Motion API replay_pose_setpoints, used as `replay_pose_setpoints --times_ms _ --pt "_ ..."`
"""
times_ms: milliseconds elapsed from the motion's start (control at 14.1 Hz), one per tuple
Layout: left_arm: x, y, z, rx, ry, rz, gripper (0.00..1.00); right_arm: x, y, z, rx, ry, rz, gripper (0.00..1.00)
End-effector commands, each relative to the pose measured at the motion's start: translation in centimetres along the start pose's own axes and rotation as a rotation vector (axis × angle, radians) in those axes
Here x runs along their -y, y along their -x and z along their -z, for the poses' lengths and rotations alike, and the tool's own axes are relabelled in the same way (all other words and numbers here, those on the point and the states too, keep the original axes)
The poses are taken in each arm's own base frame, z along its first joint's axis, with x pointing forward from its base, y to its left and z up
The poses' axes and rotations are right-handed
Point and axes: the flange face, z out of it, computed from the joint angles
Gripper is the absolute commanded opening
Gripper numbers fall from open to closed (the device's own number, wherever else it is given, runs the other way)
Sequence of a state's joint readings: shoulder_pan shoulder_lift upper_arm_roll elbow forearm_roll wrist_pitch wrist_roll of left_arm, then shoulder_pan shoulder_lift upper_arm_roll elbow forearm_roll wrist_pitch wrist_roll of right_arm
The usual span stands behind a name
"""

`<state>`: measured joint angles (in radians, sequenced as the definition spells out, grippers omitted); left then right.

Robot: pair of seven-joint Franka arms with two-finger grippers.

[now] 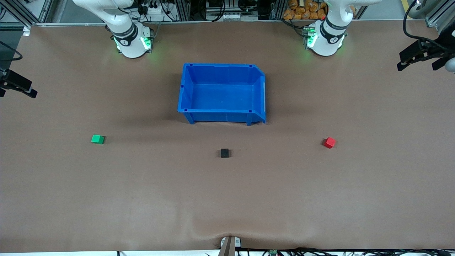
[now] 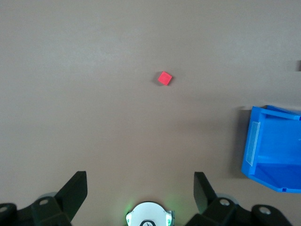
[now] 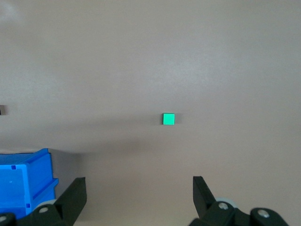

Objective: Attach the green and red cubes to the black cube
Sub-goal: 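Reach the right gripper to the green cube while the left gripper reaches the red cube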

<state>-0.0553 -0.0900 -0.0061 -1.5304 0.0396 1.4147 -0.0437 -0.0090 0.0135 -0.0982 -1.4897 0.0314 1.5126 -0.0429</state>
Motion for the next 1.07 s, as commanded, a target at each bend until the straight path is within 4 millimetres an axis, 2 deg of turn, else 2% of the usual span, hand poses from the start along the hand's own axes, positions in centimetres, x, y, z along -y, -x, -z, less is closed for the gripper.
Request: replay_pose_setpoints --times_ms 0,142,213,285,356,498,640,783,854,996 --pt "-0.3 0.2 -0.5 0.020 0.031 -0.005 1.00 0.3 -0.1 -1.0 0.038 -0.001 -0.010 1.00" --pt "-0.3 0.2 -0.7 0.025 0.032 -0.006 1.00 0.5 -1.4 -3.5 0.088 -0.013 -0.006 1.00" --pt "-0.3 0.1 -1.0 0.031 0.032 -0.004 1.00 1.5 -1.8 -4.3 0.103 -0.010 0.009 1.00" --pt "-0.2 -0.1 -1.7 0.039 0.032 0.001 1.00 3.3 -2.4 -5.8 0.130 0.000 0.040 1.00" --pt "-0.3 -0.3 -2.4 0.045 0.030 -0.002 1.00 3.9 -3.3 -8.0 0.167 0.011 0.049 1.00" --pt "-0.2 -0.6 -3.4 0.048 0.027 0.001 1.00 3.5 -5.1 -12.7 0.236 0.026 0.041 1.00" --pt "0.0 -0.8 -4.4 0.068 0.028 0.002 1.00 1.6 -6.1 -15.3 0.259 0.021 0.008 1.00" --pt "-0.1 -1.4 -5.7 0.068 0.028 0.003 1.00 1.1 -6.7 -18.8 0.322 0.025 0.012 1.00" --pt "-0.1 -1.8 -6.7 0.060 0.028 0.001 1.00 1.1 -7.0 -20.3 0.343 0.037 0.017 1.00" --pt "-0.2 -2.8 -9.3 0.043 0.024 0.001 1.00 0.4 -6.9 -24.8 0.384 0.045 0.011 1.00"
